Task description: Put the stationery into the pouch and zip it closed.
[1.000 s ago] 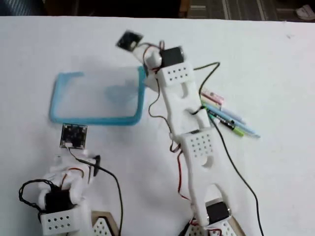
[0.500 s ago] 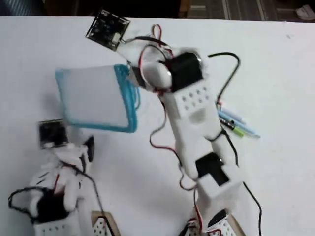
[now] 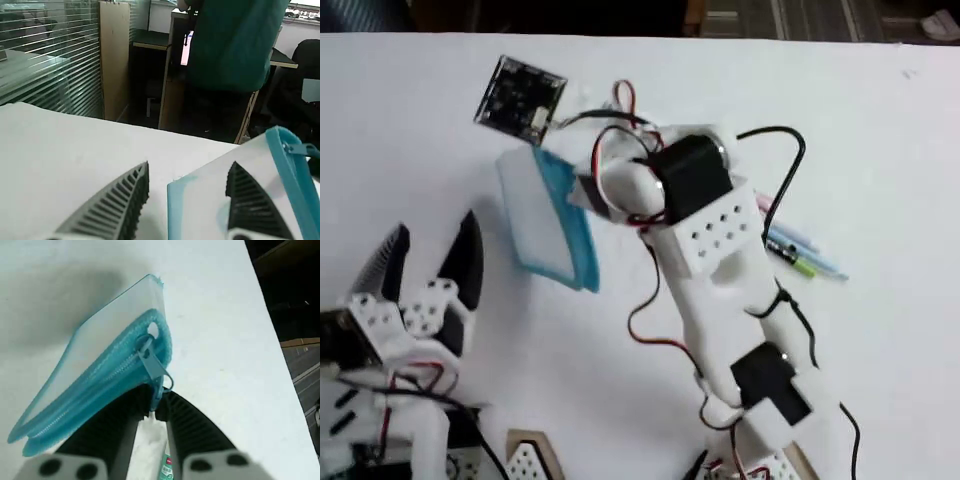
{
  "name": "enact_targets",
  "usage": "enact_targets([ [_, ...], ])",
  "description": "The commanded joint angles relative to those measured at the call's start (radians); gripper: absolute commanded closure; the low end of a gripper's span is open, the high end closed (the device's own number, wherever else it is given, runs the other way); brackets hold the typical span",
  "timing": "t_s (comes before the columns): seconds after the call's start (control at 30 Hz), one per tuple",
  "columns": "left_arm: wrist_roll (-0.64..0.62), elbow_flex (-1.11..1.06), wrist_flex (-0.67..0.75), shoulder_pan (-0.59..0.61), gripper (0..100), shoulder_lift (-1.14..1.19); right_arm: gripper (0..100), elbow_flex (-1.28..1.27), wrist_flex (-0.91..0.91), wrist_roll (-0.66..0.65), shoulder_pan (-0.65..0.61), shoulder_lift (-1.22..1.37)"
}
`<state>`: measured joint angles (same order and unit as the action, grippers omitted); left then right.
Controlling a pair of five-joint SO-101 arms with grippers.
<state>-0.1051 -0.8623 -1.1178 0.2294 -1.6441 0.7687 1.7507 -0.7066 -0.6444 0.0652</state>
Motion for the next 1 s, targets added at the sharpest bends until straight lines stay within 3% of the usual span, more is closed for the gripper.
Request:
enact_targets([
  [0.0, -0.012, 0.097, 0.068, -0.010, 74, 0.213, 98.1, -0.020, 0.019, 0.002, -0.039, -0.030],
  [0.3, -0.014, 0.463, 0.060, -0.030, 74, 0.547, 98.1, -0.020, 0.019, 0.006, -0.054, -0.035],
  [0.43, 0.012, 0.632, -0.091, -0.162, 74, 0.631, 98.1, -0.017, 0.018, 0.006, -0.054, -0.035],
  [0.53, 0.157, 0.720, -0.150, -0.255, 74, 0.697, 98.1, -0.012, 0.018, 0.006, -0.051, -0.039],
  [0.7, 0.318, 0.790, -0.193, -0.257, 74, 0.814, 98.1, -0.011, 0.018, 0.006, -0.048, -0.039],
  [0.97, 0.327, 0.790, -0.157, -0.240, 74, 0.981, 98.1, -0.011, 0.018, 0.006, -0.051, -0.039],
])
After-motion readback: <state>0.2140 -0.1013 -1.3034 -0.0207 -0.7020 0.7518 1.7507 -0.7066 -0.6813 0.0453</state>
